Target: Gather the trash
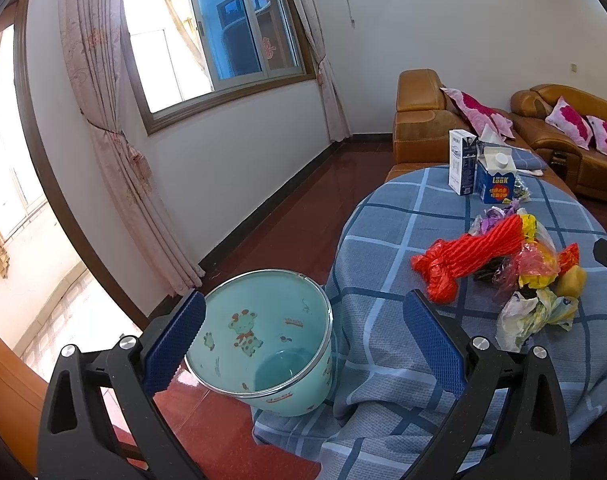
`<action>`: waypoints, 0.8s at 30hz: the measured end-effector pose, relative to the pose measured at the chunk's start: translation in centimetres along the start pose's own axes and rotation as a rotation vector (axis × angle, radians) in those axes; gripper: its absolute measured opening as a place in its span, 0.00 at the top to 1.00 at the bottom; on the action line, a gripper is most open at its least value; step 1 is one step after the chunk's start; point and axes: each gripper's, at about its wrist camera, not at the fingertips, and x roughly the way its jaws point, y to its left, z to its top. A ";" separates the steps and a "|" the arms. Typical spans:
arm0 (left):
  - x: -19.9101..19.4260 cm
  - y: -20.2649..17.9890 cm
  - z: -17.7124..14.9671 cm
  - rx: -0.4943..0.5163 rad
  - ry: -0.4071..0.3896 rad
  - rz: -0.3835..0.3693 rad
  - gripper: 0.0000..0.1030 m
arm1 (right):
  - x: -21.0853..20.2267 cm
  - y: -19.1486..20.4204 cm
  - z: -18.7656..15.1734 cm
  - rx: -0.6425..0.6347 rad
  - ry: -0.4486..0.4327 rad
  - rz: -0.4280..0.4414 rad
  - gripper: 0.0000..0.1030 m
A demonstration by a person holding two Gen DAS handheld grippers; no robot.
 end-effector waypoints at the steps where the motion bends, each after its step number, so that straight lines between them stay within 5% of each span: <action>1: 0.0 0.0 0.0 0.000 0.000 0.001 0.06 | 0.0 0.0 0.0 0.001 0.000 0.000 0.04; 24: 0.4 0.1 -0.2 0.000 0.010 0.005 0.06 | 0.1 0.0 -0.1 0.001 0.004 0.000 0.04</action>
